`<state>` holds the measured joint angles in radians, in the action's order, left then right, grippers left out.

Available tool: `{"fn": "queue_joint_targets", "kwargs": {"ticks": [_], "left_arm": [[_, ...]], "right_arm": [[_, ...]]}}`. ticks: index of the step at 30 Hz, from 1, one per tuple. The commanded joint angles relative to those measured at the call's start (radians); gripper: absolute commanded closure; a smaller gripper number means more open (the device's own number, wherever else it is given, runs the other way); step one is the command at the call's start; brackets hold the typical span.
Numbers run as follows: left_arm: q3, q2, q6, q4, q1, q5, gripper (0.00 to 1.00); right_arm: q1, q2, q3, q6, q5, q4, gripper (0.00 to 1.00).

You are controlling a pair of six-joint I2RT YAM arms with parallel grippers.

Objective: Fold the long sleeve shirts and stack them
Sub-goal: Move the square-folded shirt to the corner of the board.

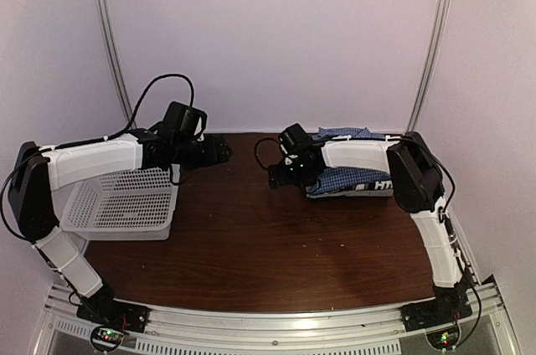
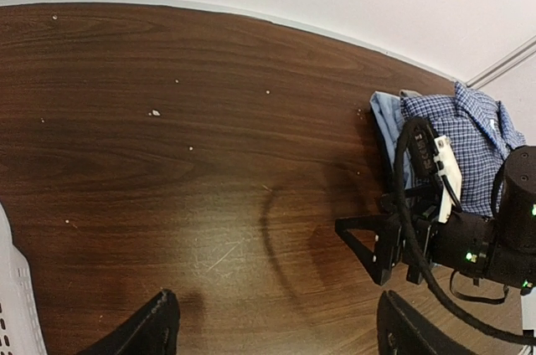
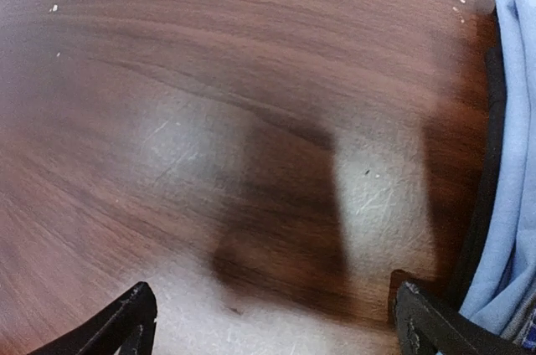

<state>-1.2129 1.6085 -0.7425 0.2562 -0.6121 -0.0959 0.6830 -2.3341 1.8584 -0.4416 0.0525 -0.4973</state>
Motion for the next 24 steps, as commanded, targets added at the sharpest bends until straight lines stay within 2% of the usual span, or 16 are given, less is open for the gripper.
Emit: {"fn": "queue_joint_targets", "kwargs": {"ticks": [1,24], "left_arm": [[-0.008,-0.004,0.005,-0.046,0.008,0.019,0.18],[-0.046,0.035,0.008,-0.041,0.008,0.063,0.17]], "right_arm": [[-0.067,-0.01,-0.029,-0.011,-0.048,0.026,0.0],[-0.314,0.144,-0.226,0.027,-0.01,0.099,0.0]]}}
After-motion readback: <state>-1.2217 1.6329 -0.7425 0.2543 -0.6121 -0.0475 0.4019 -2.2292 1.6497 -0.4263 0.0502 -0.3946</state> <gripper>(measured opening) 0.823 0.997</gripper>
